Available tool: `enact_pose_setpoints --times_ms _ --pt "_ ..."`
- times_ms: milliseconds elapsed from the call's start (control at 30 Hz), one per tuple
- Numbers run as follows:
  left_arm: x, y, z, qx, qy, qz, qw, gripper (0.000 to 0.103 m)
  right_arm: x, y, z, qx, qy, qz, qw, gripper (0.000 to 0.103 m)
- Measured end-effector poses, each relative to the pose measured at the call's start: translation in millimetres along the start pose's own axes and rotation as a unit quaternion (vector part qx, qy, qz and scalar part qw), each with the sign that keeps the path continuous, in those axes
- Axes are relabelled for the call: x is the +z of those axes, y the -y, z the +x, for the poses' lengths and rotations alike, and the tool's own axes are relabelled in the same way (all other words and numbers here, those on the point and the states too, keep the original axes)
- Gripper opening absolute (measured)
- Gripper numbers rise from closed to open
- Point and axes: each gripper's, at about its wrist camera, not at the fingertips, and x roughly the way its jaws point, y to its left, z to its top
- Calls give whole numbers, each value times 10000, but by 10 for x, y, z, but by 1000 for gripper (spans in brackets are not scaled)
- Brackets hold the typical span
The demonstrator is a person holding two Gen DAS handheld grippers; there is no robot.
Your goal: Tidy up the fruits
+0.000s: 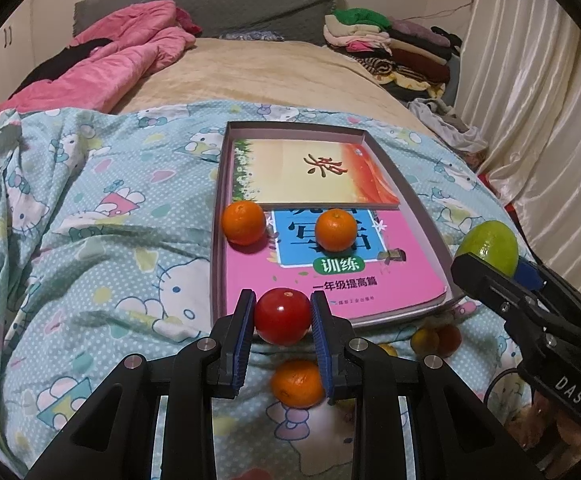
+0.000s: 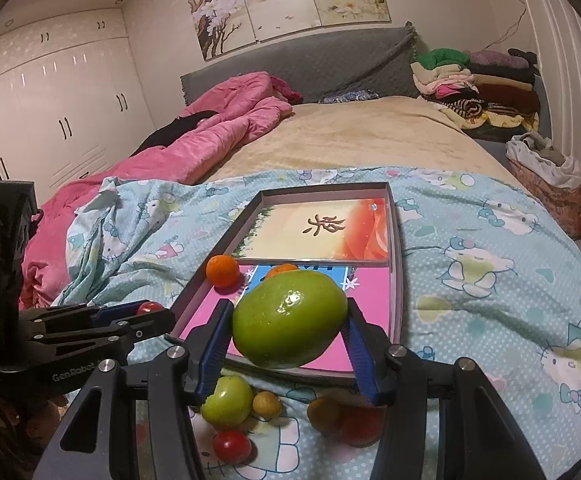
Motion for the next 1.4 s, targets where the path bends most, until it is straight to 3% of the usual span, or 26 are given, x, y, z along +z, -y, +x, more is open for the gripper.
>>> enact_pose_setpoints --times_ms 633,1400 --pt "96 42 146 18 30 45 10000 28 88 77 47 -122 81 1 9999 54" --pt "80 42 520 129 -162 203 9996 28 0 158 446 -338 -409 -233 9983 54"
